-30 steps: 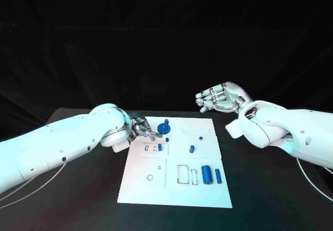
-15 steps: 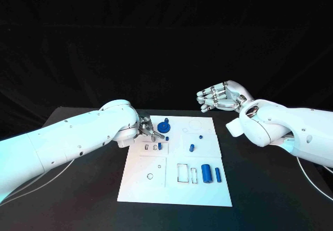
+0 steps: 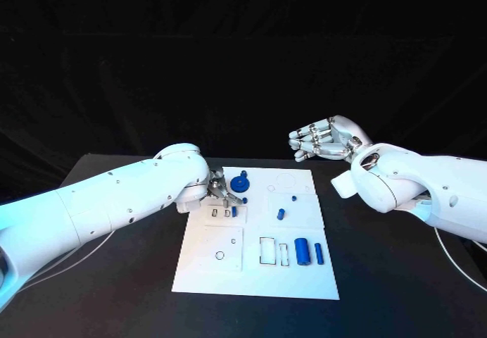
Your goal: Assemble the parts on the task board
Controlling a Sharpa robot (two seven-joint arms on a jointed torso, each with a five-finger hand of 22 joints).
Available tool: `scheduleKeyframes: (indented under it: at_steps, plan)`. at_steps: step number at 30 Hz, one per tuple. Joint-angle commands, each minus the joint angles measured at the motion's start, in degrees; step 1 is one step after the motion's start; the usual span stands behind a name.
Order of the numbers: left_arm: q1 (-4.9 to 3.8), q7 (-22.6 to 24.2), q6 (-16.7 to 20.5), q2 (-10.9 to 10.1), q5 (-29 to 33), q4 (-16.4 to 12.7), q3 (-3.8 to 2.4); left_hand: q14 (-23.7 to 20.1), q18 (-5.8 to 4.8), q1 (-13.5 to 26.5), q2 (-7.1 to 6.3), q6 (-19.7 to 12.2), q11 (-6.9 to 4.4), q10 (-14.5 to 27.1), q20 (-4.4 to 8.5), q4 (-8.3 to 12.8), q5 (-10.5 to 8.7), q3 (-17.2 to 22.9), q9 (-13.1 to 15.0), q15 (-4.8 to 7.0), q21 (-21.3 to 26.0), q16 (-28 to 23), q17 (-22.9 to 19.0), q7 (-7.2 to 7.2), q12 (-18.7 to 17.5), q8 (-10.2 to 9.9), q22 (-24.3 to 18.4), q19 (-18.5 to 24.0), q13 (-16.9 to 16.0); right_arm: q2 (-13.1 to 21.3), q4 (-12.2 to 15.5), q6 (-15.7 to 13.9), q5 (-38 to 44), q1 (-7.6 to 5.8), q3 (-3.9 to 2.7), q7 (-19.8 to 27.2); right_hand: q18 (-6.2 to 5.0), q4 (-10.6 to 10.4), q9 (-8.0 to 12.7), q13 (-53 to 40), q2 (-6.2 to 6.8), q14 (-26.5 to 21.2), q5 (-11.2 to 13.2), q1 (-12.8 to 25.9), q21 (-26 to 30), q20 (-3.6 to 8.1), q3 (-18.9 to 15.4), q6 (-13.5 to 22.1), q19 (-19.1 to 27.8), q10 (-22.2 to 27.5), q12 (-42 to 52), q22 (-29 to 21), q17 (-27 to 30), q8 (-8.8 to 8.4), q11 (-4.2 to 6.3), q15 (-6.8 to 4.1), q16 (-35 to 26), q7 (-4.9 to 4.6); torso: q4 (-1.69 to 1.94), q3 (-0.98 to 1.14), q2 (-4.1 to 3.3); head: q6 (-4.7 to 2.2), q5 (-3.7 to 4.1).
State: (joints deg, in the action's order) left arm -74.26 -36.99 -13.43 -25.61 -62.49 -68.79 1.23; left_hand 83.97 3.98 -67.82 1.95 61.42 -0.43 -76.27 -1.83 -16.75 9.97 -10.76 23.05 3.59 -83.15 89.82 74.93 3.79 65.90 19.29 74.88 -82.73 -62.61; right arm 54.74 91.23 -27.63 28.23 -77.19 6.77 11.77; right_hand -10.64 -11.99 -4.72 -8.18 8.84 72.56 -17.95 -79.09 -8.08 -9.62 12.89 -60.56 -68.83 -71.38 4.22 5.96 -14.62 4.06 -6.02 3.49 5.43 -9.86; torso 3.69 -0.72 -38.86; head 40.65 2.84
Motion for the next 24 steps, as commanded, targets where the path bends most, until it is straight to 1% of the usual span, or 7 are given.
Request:
scheduleKeyframes:
  at_steps: [1, 3, 6, 11, 13, 18, 24]
  plan:
    - [0.00, -0.35, -2.59, 0.45, -0.19, 0.26, 0.05, 6.03, -1.04, 0.08, 0.18, -0.39, 0.06, 0.33, -0.01, 0.08, 0.08, -0.36, 0.14, 0.19, -0.20, 0.18, 15.07, -0.05, -0.20, 0.24, 0.11, -0.27, 0.06, -0.11, -0.05, 0.36, -0.02, 0.03, 0.01, 0.59, 0.49, 0.41, 0.07, 0.10, -0.18, -0.13, -0.41, 0.69, -0.24, -0.09, 0.07, 0.11, 0.44, -0.01, -0.38, 0.11, 0.10, -0.21, -0.42, 0.33, -0.37, -0.47, 0.05, 0.06, 0.04, 0.18, 0.11]
    - [0.04, -0.37, -2.90, 0.62, -0.12, 0.40, 0.09, 6.03, -1.06, -0.10, 0.25, -0.47, 0.07, 0.42, -0.02, 0.09, 0.08, -0.30, 0.34, 0.18, -0.26, 0.18, 15.07, -0.05, -0.28, 0.30, 0.21, -0.30, 0.12, -0.16, -0.10, 0.39, -0.10, 0.05, 0.01, 0.59, 0.49, 0.42, 0.07, 0.11, -0.18, -0.13, -0.44, 0.70, -0.24, -0.09, 0.07, 0.11, 0.45, 0.00, -0.38, 0.11, 0.11, -0.21, -0.42, 0.33, -0.39, -0.47, 0.06, 0.10, 0.08, 0.28, 0.12]
    - [0.11, -0.38, -3.21, 0.84, -0.06, 0.51, 0.14, 6.03, -1.08, -0.22, 0.31, -0.52, 0.07, 0.43, -0.03, 0.10, 0.09, -0.25, 0.48, 0.18, -0.32, 0.18, 15.07, -0.05, -0.26, 0.34, 0.34, -0.34, 0.08, -0.23, -0.16, 0.43, -0.25, 0.09, 0.03, 0.58, 0.47, 0.46, 0.09, 0.19, -0.23, -0.11, -0.70, 0.80, -0.27, -0.13, 0.06, 0.14, 0.57, 0.01, -0.39, 0.14, 0.19, -0.21, -0.44, 0.35, -0.51, -0.48, 0.10, 0.08, 0.05, 0.33, 0.13]
    - [0.20, -0.35, -3.38, 1.09, -0.15, 0.58, 0.18, 6.03, -1.10, -0.70, 0.46, -0.68, 0.07, 0.49, -0.06, 0.13, 0.11, -0.08, 0.93, 0.17, -0.43, 0.18, 15.07, -0.06, -0.26, 0.48, 0.53, -0.38, 0.01, -0.40, -0.31, 0.60, -0.45, 0.14, 0.05, 0.53, 0.45, 0.50, 0.11, 0.29, -0.28, -0.06, -1.05, 0.91, -0.31, -0.17, 0.05, 0.16, 0.69, 0.01, -0.38, 0.17, 0.28, -0.20, -0.45, 0.37, -0.64, -0.49, 0.04, 0.09, 0.10, 0.46, 0.18]
    - [0.22, -0.34, -3.55, 1.16, -0.14, 0.60, 0.19, 6.03, -1.11, -0.87, 0.50, -0.73, 0.07, 0.50, -0.07, 0.14, 0.11, -0.02, 1.06, 0.16, -0.46, 0.18, 15.07, -0.06, -0.26, 0.51, 0.60, -0.40, -0.02, -0.44, -0.35, 0.66, -0.50, 0.16, 0.06, 0.50, 0.45, 0.50, 0.11, 0.29, -0.28, -0.06, -1.05, 0.91, -0.31, -0.17, 0.05, 0.16, 0.69, 0.01, -0.38, 0.17, 0.28, -0.20, -0.45, 0.37, -0.64, -0.49, 0.05, 0.09, 0.10, 0.40, 0.22]
    - [0.25, -0.35, -3.79, 1.26, -0.13, 0.70, 0.20, 6.03, -1.14, -2.09, 0.86, -1.05, 0.06, 0.55, -0.10, 0.16, 0.15, 0.57, 1.92, 0.16, -0.61, 0.18, 15.07, -0.07, -0.23, 0.73, 0.83, -0.41, -0.19, -0.52, -0.41, 0.79, -0.55, 0.19, 0.07, 0.43, 0.44, 0.53, 0.12, 0.36, -0.30, -0.04, -1.29, 1.02, -0.34, -0.20, 0.02, 0.18, 0.77, 0.01, -0.38, 0.20, 0.35, -0.20, -0.46, 0.39, -0.75, -0.50, 0.05, 0.10, 0.06, 0.46, 0.23]
    - [0.35, -0.33, -4.12, 1.49, -0.04, 0.94, 0.23, 6.03, -1.15, -3.94, 1.28, -1.49, 0.05, 0.70, -0.12, 0.19, 0.23, 1.95, 2.92, 0.16, -0.71, 0.18, 15.07, -0.08, -0.42, 0.89, 0.99, -0.36, -0.19, -0.61, -0.48, 0.96, -0.58, 0.25, 0.09, 0.38, 0.44, 0.60, 0.13, 0.45, -0.34, -0.06, -1.58, 1.09, -0.38, -0.24, 0.02, 0.20, 0.92, 0.03, -0.39, 0.23, 0.45, -0.19, -0.47, 0.42, -0.91, -0.51, 0.09, 0.07, 0.07, 0.47, 0.15]
